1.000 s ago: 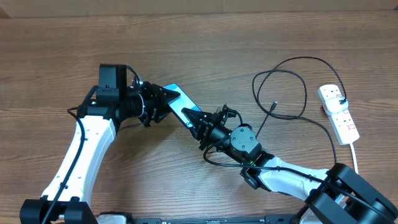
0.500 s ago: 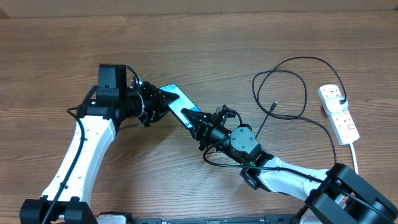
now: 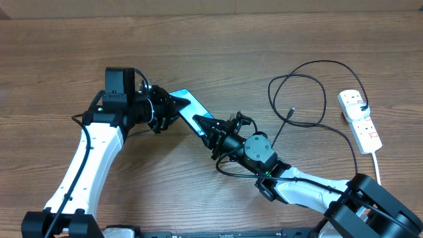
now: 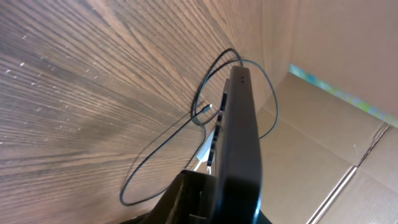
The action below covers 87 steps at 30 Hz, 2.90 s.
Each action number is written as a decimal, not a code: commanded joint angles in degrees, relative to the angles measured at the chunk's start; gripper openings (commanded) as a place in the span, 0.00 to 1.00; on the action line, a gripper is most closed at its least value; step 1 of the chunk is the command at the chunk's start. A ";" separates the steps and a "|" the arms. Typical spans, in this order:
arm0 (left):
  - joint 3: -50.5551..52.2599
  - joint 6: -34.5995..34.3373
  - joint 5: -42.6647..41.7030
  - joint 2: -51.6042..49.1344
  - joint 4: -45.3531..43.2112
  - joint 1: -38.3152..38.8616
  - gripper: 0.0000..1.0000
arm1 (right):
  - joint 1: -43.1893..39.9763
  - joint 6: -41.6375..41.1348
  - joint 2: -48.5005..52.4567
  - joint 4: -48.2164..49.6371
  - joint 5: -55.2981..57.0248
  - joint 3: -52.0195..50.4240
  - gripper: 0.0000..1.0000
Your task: Plug charger to phone and switch on socket
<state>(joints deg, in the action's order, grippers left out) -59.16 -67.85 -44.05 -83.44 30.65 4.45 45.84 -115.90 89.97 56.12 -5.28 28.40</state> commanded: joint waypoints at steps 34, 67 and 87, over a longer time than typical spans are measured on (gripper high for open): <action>0.09 6.05 11.47 0.17 -5.35 -1.81 0.05 | 0.22 -6.67 -0.59 -6.45 -0.79 1.33 1.00; 0.09 32.94 -4.68 0.17 14.88 -11.82 0.04 | -16.06 61.37 -10.23 -87.78 14.49 29.94 1.00; 0.09 32.70 -4.24 0.17 17.11 -11.80 0.04 | -29.57 69.44 6.32 -96.41 17.05 31.67 0.67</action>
<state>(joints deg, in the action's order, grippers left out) -58.74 -35.59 -45.87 -83.53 48.01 -7.51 16.27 -47.33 93.95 -41.36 9.93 59.55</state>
